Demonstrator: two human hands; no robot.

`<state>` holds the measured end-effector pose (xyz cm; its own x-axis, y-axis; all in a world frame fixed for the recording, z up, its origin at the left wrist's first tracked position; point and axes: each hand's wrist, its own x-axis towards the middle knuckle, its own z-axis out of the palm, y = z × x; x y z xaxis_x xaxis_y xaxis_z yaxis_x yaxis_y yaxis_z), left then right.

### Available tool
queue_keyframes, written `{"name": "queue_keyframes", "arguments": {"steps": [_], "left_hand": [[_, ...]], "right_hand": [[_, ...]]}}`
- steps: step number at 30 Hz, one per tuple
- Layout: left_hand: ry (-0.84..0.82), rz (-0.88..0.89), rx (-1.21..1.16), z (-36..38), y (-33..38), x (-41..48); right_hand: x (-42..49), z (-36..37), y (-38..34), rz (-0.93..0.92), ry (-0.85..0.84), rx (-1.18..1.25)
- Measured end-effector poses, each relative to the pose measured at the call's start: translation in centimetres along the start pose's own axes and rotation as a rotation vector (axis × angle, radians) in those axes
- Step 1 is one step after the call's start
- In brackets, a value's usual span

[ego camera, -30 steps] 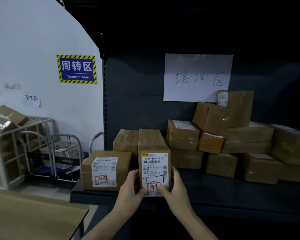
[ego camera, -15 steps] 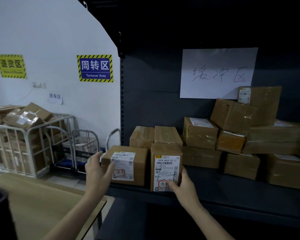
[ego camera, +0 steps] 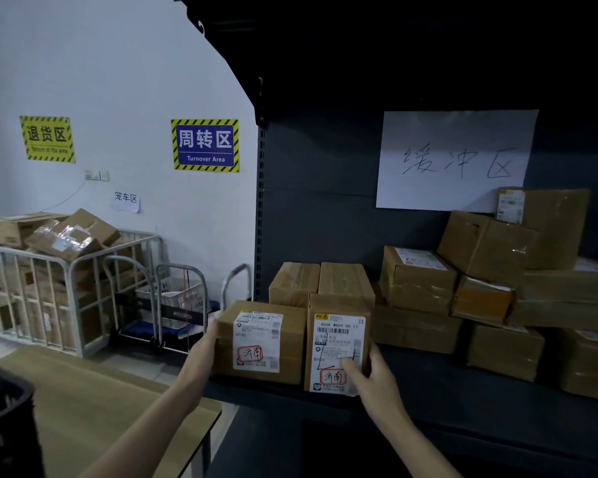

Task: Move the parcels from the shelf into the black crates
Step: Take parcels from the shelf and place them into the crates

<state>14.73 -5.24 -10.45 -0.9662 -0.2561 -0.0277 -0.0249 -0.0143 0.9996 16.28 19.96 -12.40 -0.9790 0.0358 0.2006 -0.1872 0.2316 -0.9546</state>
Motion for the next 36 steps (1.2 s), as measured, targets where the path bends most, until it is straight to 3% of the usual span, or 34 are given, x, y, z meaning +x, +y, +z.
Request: {"name": "queue_keyframes", "arguments": {"steps": [10, 27, 36], "left_hand": [[0.23, 0.26, -0.033, -3.1, 1.1, -1.8], [0.48, 0.289, -0.02, -10.2, 3.3, -8.1], [0.629, 0.336, 0.03, -16.2, 3.9, -11.2]], "right_hand": [[0.4, 1.8, -3.0, -0.116, -0.017, 0.123], [-0.4, 7.9, -7.8, -0.191, -0.285, 0.288], [-1.3, 14.6, -9.9, -0.233, -0.413, 0.33]]}}
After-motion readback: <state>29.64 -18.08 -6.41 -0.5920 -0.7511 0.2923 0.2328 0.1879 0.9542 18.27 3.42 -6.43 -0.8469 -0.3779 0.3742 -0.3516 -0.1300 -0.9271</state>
